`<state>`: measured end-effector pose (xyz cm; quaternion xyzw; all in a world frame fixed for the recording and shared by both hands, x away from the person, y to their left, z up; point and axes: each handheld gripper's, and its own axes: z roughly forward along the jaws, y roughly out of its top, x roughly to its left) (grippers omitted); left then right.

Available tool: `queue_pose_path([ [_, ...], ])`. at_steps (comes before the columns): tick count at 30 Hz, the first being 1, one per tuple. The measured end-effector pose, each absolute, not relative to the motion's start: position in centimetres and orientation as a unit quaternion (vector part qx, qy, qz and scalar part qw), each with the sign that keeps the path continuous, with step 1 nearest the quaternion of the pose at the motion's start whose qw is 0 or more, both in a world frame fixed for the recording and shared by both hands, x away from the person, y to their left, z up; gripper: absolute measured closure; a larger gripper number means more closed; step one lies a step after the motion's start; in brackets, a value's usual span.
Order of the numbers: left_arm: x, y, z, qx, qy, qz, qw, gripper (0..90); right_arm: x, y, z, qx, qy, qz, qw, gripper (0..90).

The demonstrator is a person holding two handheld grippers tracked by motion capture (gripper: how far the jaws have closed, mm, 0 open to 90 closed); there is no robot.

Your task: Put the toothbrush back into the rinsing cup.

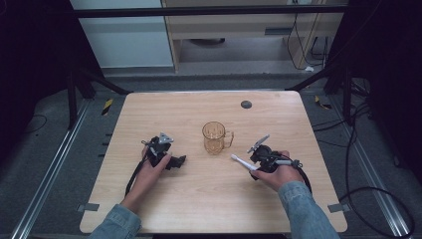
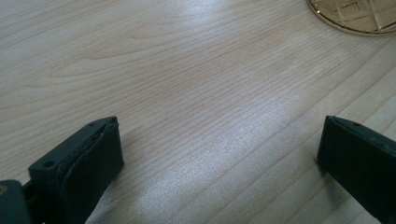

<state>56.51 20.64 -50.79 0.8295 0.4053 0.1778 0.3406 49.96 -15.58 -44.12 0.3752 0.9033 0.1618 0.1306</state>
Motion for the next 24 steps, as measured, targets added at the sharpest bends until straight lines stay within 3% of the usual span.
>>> queue_pose_path([
  [12,56.5,20.6,-50.8,0.830,0.405,0.178,0.341,0.0,50.8,-15.5,-45.3,0.373,0.911,0.141,0.108,51.6],
  [24,56.5,20.6,-50.8,0.830,0.405,0.178,0.341,0.0,51.3,-15.5,-46.1,0.374,0.914,0.127,0.089,57.4],
])
